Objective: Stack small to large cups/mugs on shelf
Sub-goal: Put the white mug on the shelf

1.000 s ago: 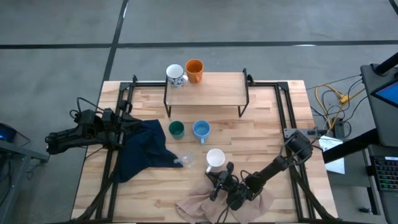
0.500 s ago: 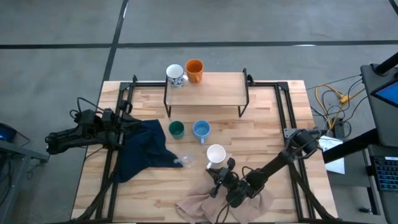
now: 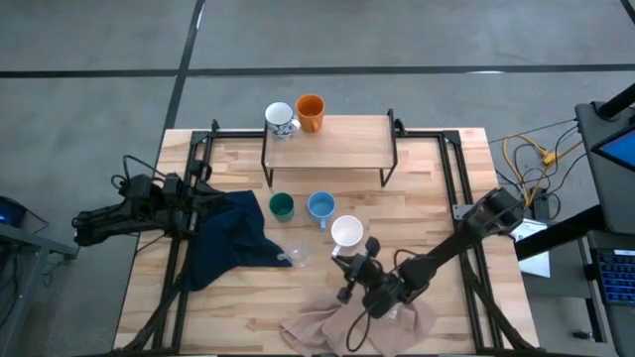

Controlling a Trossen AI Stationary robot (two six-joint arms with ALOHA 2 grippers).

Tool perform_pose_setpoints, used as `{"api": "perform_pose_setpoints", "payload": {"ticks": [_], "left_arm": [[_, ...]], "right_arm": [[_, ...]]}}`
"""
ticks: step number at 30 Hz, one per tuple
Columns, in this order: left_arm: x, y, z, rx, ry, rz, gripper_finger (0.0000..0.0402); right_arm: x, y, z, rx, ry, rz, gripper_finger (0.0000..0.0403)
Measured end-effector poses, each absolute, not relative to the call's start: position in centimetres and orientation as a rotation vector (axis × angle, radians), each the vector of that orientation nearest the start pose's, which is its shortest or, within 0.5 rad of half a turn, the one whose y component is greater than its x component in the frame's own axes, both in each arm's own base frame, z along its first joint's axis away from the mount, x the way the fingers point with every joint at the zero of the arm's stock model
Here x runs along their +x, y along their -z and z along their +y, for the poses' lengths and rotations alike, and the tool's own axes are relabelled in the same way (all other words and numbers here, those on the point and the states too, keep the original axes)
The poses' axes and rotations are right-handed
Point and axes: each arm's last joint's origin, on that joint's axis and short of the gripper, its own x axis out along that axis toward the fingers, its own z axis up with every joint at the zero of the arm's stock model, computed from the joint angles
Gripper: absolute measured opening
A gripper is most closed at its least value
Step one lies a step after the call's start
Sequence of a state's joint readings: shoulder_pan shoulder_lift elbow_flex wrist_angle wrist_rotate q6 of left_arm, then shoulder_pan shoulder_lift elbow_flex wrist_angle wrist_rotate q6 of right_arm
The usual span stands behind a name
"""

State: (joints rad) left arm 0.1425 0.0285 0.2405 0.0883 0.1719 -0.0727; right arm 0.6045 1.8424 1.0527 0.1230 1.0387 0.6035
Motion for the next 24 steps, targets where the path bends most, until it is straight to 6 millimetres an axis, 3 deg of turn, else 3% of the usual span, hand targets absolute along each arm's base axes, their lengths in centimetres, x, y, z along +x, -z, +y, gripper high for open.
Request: {"api": "perform_pose_setpoints", "payload": {"ticks": [14, 24], "left_arm": [[7.5, -24.9, 0.6, -0.025, 0.041, -0.293, 0.0], [7.6, -24.9, 0.6, -0.025, 0.04, -0.291, 0.0]], "right_arm": [[32.9, -22.5, 14.3, 0.01, 0.431, 0.337, 0.0011], [32.4, -24.1, 10.2, 0.005, 0.38, 0.322, 0.0011]]}}
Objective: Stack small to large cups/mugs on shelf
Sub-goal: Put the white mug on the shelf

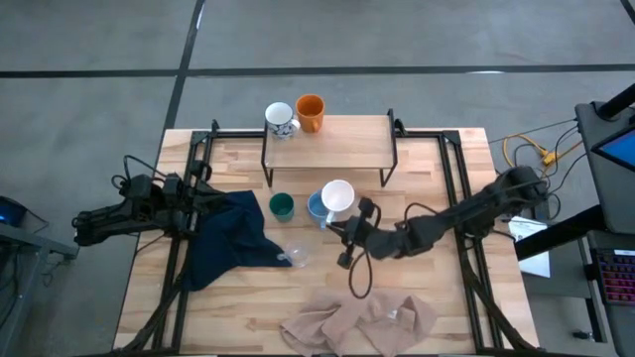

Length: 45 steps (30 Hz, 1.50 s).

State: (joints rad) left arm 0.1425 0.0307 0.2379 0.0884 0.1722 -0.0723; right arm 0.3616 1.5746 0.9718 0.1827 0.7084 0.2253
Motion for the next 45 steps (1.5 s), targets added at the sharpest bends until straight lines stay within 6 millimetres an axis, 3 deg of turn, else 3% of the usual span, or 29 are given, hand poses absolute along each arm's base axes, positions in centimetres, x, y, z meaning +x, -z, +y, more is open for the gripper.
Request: {"api": "perform_pose_setpoints", "payload": {"ticks": [12, 24, 45], "left_arm": [[7.6, -24.8, 0.6, -0.026, 0.039, -0.287, 0.0], [7.6, -24.8, 0.6, -0.026, 0.039, -0.287, 0.0], [7.6, -24.8, 0.6, -0.027, 0.038, -0.286, 0.0]], "right_arm": [[32.2, -25.8, 5.8, 0.001, 0.281, 0.264, 0.0011], [32.7, -25.9, 2.5, -0.002, 0.212, 0.278, 0.0011], [31.8, -27.8, -3.4, 0.032, 0.231, 0.21, 0.0011]]}}
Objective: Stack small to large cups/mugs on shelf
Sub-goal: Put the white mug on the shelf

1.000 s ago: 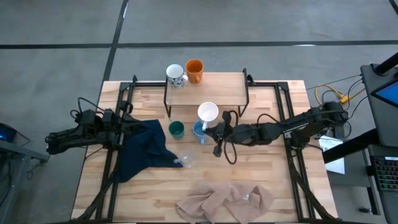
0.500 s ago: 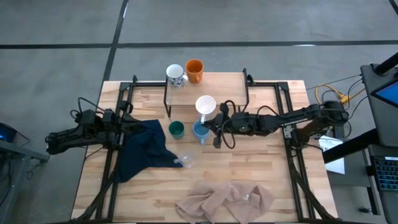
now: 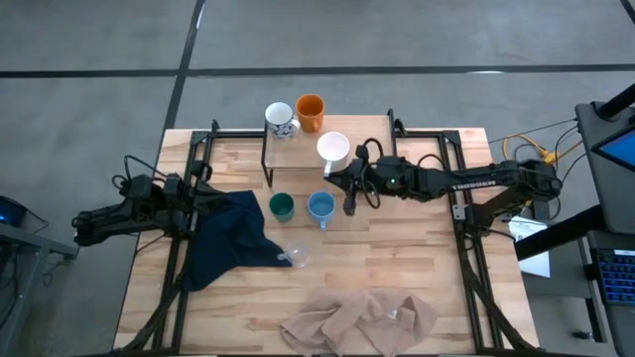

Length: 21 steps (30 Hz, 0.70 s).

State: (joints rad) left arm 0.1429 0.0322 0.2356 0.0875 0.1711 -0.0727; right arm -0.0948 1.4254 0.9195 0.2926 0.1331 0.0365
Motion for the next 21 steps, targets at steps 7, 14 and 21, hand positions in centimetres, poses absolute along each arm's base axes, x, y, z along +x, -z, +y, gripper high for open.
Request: {"api": "perform_pose_setpoints", "payload": {"ticks": [7, 14, 21], "left_arm": [[7.6, -24.8, 0.6, -0.027, 0.039, -0.286, 0.0], [7.6, -24.8, 0.6, -0.026, 0.038, -0.286, 0.0], [7.6, -24.8, 0.6, -0.026, 0.039, -0.286, 0.0]], "right_arm": [[31.5, -27.9, -5.4, 0.052, 0.242, 0.198, 0.0011], [31.1, -28.1, -7.3, 0.069, 0.248, 0.174, 0.0011], [30.7, -28.1, -9.0, 0.076, 0.253, 0.172, 0.0011]]}}
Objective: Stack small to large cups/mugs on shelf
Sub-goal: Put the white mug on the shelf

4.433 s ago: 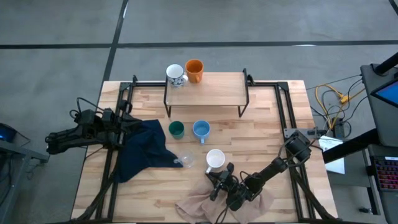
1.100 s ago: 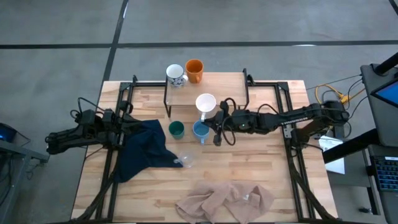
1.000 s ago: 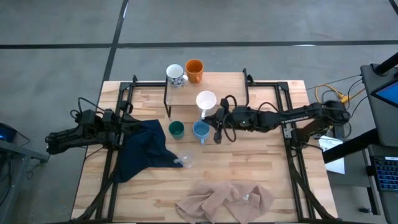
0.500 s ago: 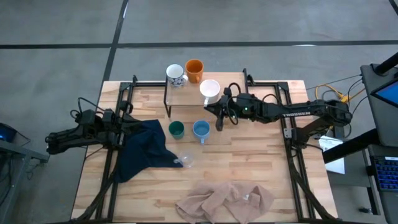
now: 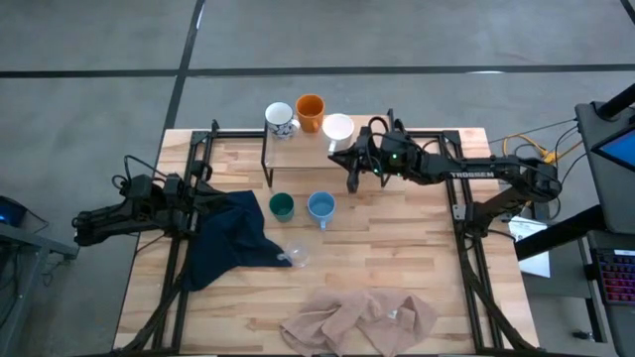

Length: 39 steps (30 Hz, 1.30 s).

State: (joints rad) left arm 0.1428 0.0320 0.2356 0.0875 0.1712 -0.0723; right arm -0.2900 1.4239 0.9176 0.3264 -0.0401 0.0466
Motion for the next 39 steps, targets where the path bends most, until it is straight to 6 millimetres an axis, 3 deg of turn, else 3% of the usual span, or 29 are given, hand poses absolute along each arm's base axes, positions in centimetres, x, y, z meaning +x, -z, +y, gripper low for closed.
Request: {"api": "perform_pose_setpoints", "payload": {"ticks": [19, 27, 39], "left_arm": [[7.6, -24.8, 0.6, -0.027, 0.039, -0.286, 0.0], [7.6, -24.8, 0.6, -0.029, 0.039, -0.286, 0.0], [7.6, -24.8, 0.6, -0.029, 0.039, -0.286, 0.0]], "right_arm": [[29.5, -28.1, -13.2, 0.129, 0.224, 0.128, 0.0012], [29.8, -26.8, -14.1, 0.19, 0.188, 0.162, 0.0012], [29.1, -26.7, -15.9, 0.205, 0.21, 0.166, 0.0012]]}}
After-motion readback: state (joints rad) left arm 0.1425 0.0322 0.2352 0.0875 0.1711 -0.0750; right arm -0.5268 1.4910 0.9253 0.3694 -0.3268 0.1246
